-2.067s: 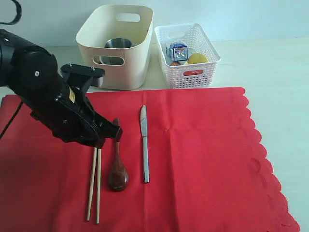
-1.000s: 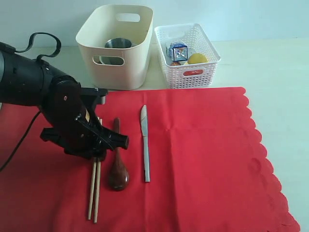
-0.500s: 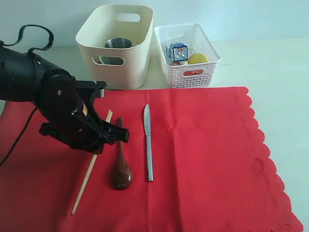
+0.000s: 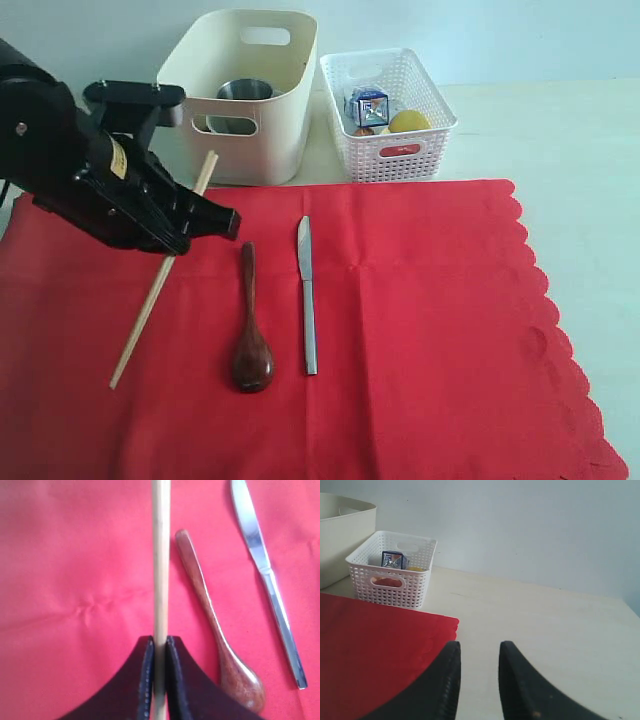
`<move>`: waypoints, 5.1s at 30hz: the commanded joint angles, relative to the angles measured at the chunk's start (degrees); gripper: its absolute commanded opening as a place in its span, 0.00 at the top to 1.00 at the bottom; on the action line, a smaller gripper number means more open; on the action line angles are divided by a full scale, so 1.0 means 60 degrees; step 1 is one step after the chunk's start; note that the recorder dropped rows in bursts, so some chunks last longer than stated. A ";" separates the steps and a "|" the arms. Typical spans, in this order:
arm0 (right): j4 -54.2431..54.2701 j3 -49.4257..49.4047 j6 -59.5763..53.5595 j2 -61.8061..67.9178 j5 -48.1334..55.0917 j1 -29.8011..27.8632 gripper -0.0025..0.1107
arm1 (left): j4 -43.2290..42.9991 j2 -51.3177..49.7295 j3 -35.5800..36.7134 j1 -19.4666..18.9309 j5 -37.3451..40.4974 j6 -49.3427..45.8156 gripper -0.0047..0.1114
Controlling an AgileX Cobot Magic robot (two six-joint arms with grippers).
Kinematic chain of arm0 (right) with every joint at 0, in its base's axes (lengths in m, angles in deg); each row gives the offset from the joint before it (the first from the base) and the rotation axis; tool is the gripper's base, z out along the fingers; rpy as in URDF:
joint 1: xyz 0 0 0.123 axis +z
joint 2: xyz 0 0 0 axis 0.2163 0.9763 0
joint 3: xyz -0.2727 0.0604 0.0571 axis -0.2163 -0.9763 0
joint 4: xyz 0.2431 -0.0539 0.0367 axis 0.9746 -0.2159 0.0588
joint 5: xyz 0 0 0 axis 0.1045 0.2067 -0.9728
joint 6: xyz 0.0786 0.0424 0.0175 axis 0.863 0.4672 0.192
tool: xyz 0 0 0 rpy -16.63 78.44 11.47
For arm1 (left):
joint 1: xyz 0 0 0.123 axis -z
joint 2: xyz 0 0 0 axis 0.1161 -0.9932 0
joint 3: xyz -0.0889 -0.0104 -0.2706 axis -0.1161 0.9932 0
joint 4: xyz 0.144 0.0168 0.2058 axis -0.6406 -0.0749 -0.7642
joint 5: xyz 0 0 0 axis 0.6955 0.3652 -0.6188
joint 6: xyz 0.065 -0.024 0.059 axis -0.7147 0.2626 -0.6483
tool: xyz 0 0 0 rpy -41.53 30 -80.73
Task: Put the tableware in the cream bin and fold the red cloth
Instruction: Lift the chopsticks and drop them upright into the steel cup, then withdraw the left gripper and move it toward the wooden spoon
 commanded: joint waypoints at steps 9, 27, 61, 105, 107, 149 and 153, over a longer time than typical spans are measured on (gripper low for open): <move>-0.0054 -0.0051 0.0012 -0.0046 -0.0100 -0.0034 0.74 | -0.0178 0.0721 -0.1355 -0.1578 0.1090 -0.1771 0.96; -0.0054 -0.0051 0.0012 -0.0046 0.0036 -0.0034 0.74 | 0.0044 -0.1472 -0.6198 -0.2688 0.0060 -0.2686 0.96; -0.0054 -0.0051 0.0012 -0.0046 0.0036 -0.0034 0.74 | 0.0810 -0.6948 -1.0415 -0.2688 -0.2699 -0.2458 0.96; -0.0020 -0.0051 0.0012 -0.0046 0.0013 -0.0034 0.74 | 0.0896 -0.3310 -1.0358 -0.2688 0.5952 -0.3182 0.54; -0.0020 -0.0051 0.0012 -0.0046 0.0013 -0.0034 0.74 | 0.1204 -0.3271 -1.0358 -0.2665 0.5952 -0.3182 0.54; 0.0013 -0.0051 0.0012 -0.0046 0.0013 -0.0034 0.74 | 0.1686 -0.2058 -0.7445 -0.1117 0.5621 -0.3142 0.54; 0.0013 -0.0051 0.0012 -0.0046 0.0013 -0.0034 0.74 | 0.1686 -0.1782 -0.6209 -0.1117 0.4859 -0.2893 0.54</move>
